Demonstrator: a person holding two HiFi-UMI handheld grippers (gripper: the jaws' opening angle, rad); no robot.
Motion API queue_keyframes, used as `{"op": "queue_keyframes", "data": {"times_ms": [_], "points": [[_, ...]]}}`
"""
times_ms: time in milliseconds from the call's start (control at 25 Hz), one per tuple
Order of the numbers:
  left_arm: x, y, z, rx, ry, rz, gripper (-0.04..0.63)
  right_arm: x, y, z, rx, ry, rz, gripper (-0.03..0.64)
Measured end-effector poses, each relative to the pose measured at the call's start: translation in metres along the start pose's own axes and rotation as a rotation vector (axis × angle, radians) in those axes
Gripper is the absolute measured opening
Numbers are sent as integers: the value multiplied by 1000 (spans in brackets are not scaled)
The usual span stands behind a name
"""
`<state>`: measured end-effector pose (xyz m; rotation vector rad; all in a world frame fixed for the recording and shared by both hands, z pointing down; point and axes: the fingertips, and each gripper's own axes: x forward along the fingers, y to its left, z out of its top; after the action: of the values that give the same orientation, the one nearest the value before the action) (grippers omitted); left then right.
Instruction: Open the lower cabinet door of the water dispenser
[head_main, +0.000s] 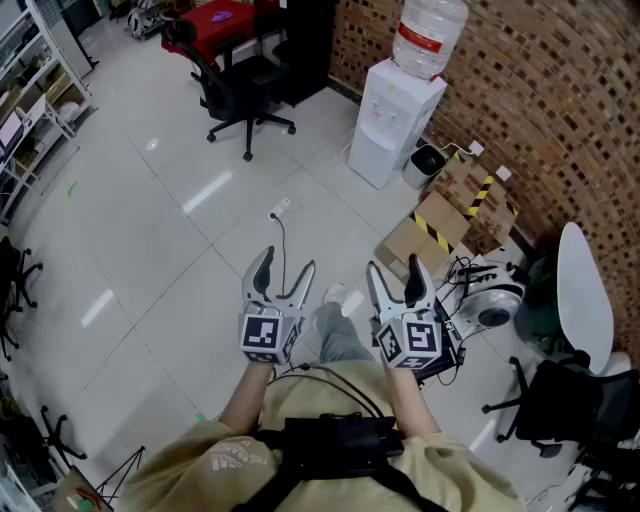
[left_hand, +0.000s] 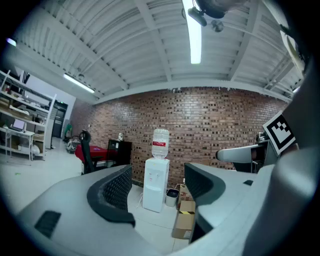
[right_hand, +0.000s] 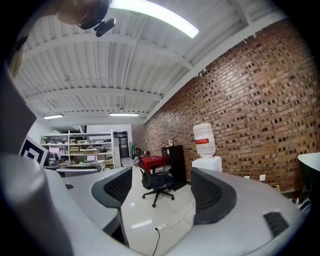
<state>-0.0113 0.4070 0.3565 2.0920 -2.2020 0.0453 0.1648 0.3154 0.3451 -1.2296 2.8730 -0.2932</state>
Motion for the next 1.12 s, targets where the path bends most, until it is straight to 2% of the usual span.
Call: {"op": "queue_keyframes", "data": {"times_ms": [200, 360, 600, 720, 920, 1120], "points": [[56, 18, 5, 23, -2, 3, 325, 61, -28, 5, 27, -14, 6, 377], [125, 35, 27, 22, -17, 8, 325, 125, -62, 35, 42, -60, 10, 377], [237, 29, 75, 84, -60, -64, 325, 200, -120, 84, 42, -153, -18, 376], [282, 17, 75, 100, -33, -116, 325, 223, -154, 81, 81, -148, -55, 376], [330, 4, 51, 99, 41, -183, 325, 244, -198, 57, 146, -86, -125, 370], [367, 3, 37, 88, 91, -205, 325, 241, -220, 46, 145, -54, -173, 368]]}}
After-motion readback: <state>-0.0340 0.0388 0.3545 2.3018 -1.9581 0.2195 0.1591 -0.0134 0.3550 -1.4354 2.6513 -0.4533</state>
